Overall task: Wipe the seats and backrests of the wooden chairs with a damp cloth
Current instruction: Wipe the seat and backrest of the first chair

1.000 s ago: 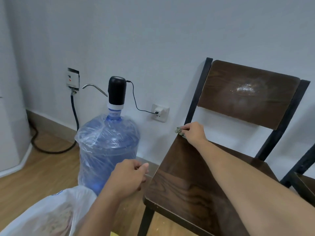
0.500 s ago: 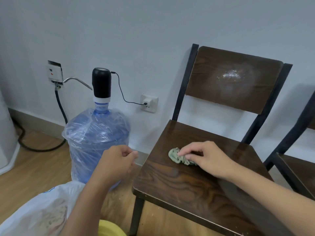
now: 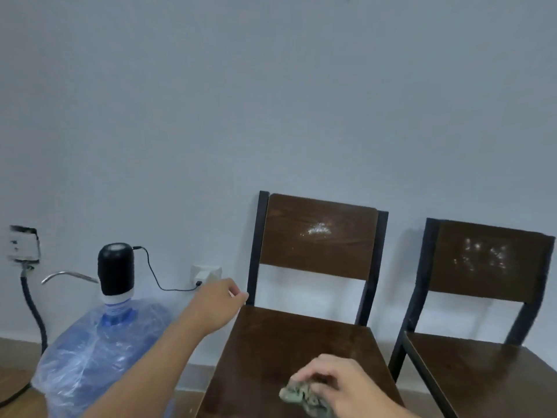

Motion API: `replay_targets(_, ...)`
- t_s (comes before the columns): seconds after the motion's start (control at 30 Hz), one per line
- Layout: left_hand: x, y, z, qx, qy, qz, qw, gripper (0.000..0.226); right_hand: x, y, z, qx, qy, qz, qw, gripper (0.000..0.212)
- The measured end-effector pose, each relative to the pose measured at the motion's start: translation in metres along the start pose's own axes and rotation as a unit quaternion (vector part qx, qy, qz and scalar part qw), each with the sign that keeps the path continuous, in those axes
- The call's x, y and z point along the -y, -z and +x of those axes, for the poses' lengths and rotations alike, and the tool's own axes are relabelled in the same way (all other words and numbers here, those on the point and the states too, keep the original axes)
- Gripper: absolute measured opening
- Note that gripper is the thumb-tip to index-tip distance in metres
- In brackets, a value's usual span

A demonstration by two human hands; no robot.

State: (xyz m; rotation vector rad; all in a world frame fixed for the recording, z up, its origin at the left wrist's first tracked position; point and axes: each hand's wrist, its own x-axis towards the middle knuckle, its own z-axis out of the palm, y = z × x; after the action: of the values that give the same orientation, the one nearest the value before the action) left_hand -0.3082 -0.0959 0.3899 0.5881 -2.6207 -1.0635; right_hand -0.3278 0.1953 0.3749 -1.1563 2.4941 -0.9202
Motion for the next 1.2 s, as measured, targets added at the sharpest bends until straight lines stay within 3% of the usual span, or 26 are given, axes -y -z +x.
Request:
replay_targets(0.1, -0.021, 0.004, 0.041, -0.001, -0.031, 0.019, 0.999, 0.032, -0.030, 0.059, 0.053, -0.168, -0.018, -0.060, 0.984, 0.040)
replay_targets(0.2, -0.042, 0.001, 0.087, -0.057, -0.018, -0.031, 0.998, 0.047, -0.046, 0.130, 0.124, -0.347, 0.041, -0.112, 0.930, 0.026)
replay_targets(0.3, -0.065, -0.009, 0.127, -0.064, -0.001, -0.137, 0.989, 0.055, -0.041, 0.183, 0.190, -0.419, 0.114, -0.196, 0.879, 0.027)
replay_targets(0.4, -0.072, -0.024, 0.152, -0.074, 0.006, -0.246, 0.966, 0.049, -0.060, 0.171, 0.219, -0.371, 0.165, -0.296, 0.865, 0.029)
replay_targets(0.5, -0.062, -0.033, 0.169, -0.104, 0.021, -0.305, 0.946, 0.048, -0.095, 0.124, 0.201, -0.226, 0.241, -0.407, 0.851, 0.045)
replay_targets(0.57, -0.055, -0.040, 0.177, -0.117, 0.028, -0.332, 0.936, 0.046, -0.108, 0.124, 0.195, -0.166, 0.293, -0.468, 0.817, 0.047)
replay_targets(0.6, -0.052, -0.042, 0.180, -0.118, 0.029, -0.346, 0.930, 0.046, -0.106, 0.136, 0.201, -0.192, 0.302, -0.470, 0.807, 0.044)
replay_targets(0.7, -0.044, -0.047, 0.186, -0.122, 0.024, -0.367, 0.922, 0.044, -0.085, 0.174, 0.235, -0.402, 0.252, -0.374, 0.797, 0.030)
replay_targets(0.73, -0.043, -0.048, 0.189, -0.124, 0.023, -0.369, 0.921, 0.044, -0.079, 0.171, 0.243, -0.431, 0.236, -0.345, 0.800, 0.028)
replay_targets(0.8, -0.042, -0.049, 0.191, -0.131, 0.024, -0.363, 0.922, 0.046, -0.079, 0.133, 0.247, -0.393, 0.277, -0.356, 0.801, 0.028)
replay_targets(0.9, -0.040, -0.050, 0.190, -0.135, 0.026, -0.367, 0.920, 0.045, -0.098, 0.090, 0.229, -0.209, 0.363, -0.481, 0.770, 0.031)
replay_targets(0.93, -0.041, -0.051, 0.190, -0.135, 0.027, -0.368, 0.920, 0.045, -0.096, 0.103, 0.230, -0.214, 0.362, -0.473, 0.774, 0.029)
replay_targets(1.03, -0.042, -0.053, 0.190, -0.139, 0.027, -0.379, 0.914, 0.041, -0.071, 0.153, 0.257, -0.409, 0.262, -0.365, 0.794, 0.026)
replay_targets(1.07, -0.041, -0.053, 0.192, -0.142, 0.028, -0.386, 0.911, 0.040, -0.062, 0.156, 0.267, -0.439, 0.237, -0.344, 0.795, 0.026)
replay_targets(1.13, -0.040, -0.055, 0.191, -0.142, 0.031, -0.394, 0.908, 0.040, -0.050, 0.129, 0.274, -0.417, 0.273, -0.344, 0.796, 0.023)
replay_targets(1.2, -0.038, -0.055, 0.192, -0.140, 0.029, -0.403, 0.904, 0.039, -0.061, 0.083, 0.263, -0.318, 0.341, -0.408, 0.785, 0.022)
